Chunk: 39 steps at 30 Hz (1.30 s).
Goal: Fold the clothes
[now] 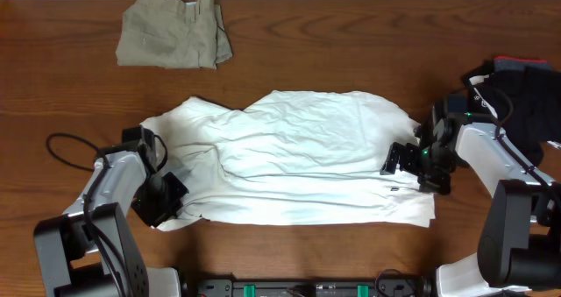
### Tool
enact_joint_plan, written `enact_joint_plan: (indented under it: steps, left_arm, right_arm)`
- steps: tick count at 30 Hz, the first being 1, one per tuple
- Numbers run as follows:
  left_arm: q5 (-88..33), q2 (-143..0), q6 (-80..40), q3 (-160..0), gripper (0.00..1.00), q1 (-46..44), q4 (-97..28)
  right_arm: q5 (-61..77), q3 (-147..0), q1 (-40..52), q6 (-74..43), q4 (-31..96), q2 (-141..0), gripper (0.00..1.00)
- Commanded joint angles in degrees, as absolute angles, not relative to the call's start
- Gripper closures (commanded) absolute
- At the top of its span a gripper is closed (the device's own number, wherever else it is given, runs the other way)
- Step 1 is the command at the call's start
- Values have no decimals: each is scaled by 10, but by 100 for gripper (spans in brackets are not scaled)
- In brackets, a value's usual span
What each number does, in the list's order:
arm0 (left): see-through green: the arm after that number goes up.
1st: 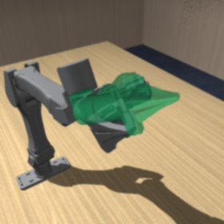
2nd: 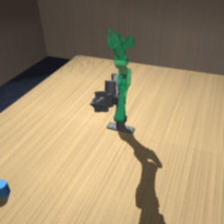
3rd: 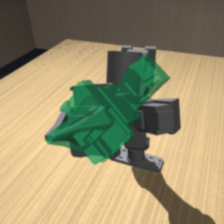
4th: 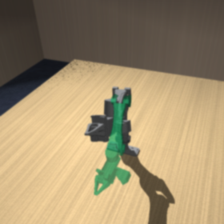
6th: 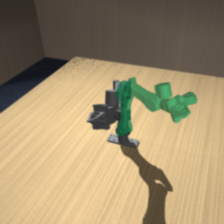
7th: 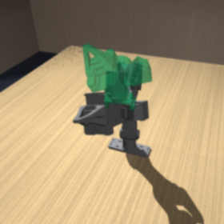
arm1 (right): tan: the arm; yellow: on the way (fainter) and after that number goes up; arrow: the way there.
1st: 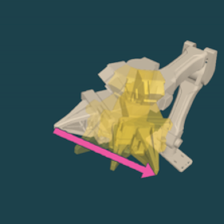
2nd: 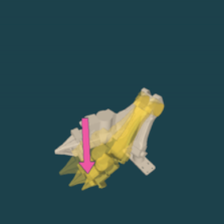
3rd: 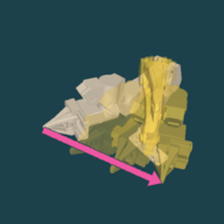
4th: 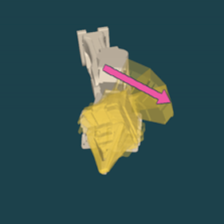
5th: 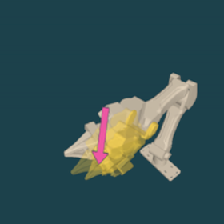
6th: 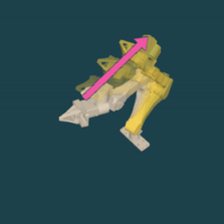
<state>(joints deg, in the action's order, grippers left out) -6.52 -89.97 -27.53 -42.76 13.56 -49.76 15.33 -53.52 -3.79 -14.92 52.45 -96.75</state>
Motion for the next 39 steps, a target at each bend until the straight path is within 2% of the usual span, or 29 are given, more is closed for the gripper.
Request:
enact_joint_plan:
  steps: [1,10,17,24,28,30,35,36,39]
  left_arm:
    - [-38,-907,-297,-424,94,161,-503]
    - [-38,-906,-296,-424,94,229,-506]
    - [-38,-892,-295,-432,93,240,-514]
    - [-38,-820,-295,-457,93,240,-560]
    - [-38,-747,-294,-463,89,240,-580]
    - [-38,-709,-294,-472,83,240,-593]
    - [-81,-628,-259,-515,31,235,-609]
    - [-108,-616,-253,-525,25,232,-607]
    - [-187,-601,-237,-554,24,212,-589]
  right_arm:
    - [137,-543,-51,-158,523,-971,1]
    - [135,-543,-58,-158,509,-971,1]
    - [125,-549,-58,-158,493,-971,1]
    - [105,-593,-66,-171,519,-971,1]
    - [105,-656,-67,-171,567,-971,1]
    - [105,-704,-67,-166,600,-971,1]
    - [110,-816,-67,-136,651,-971,1]
    - [110,-832,-67,-136,652,-971,1]
    - [117,-860,-67,-136,646,-971,1]
